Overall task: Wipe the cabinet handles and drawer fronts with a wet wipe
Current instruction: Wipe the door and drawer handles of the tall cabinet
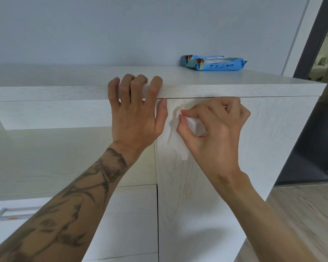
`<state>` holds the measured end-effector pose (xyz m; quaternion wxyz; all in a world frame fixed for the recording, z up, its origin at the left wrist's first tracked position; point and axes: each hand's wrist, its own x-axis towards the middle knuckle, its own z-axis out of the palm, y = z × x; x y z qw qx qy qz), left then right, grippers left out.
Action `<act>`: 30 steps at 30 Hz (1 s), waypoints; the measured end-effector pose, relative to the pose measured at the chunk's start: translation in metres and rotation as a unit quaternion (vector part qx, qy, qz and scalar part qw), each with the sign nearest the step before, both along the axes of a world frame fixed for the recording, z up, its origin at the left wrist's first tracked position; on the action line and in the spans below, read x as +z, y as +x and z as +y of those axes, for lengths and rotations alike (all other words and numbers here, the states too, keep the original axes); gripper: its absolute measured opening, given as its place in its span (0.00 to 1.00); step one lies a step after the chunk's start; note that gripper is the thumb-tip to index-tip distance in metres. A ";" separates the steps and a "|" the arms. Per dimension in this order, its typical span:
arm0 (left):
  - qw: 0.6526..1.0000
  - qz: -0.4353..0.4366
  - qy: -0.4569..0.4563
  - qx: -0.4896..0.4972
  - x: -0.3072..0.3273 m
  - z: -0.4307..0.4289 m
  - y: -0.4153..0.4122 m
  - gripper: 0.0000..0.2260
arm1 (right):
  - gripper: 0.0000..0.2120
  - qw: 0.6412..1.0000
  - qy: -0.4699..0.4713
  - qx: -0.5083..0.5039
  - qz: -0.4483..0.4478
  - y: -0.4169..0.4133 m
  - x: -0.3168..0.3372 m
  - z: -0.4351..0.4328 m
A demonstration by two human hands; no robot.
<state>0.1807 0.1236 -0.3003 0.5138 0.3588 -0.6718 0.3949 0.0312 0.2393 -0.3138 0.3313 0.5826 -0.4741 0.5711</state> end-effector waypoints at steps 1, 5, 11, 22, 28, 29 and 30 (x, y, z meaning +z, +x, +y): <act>1.000 -0.002 0.000 0.000 0.000 0.000 0.000 0.19 | 0.03 1.000 -0.003 0.001 -0.003 0.000 -0.001 0.002; 1.000 -0.003 -0.002 0.005 -0.001 0.000 0.000 0.19 | 0.02 0.999 0.033 -0.008 -0.001 0.006 0.006 -0.005; 1.000 0.000 -0.001 0.001 0.000 0.000 0.000 0.20 | 0.02 1.000 -0.001 -0.007 -0.009 0.005 -0.001 -0.002; 1.000 0.004 -0.010 -0.005 -0.001 -0.002 0.000 0.18 | 0.03 1.000 0.017 -0.005 -0.007 0.008 0.003 -0.008; 1.000 0.004 -0.011 -0.009 -0.001 -0.003 -0.001 0.17 | 0.04 1.000 0.003 -0.006 -0.009 0.008 0.004 -0.005; 1.000 0.004 -0.012 -0.007 -0.001 -0.003 -0.001 0.17 | 0.04 1.000 0.011 -0.013 0.001 0.009 0.006 -0.007; 1.000 0.005 -0.013 -0.006 -0.001 -0.003 -0.001 0.18 | 0.04 1.000 0.016 -0.015 0.010 0.008 0.008 -0.009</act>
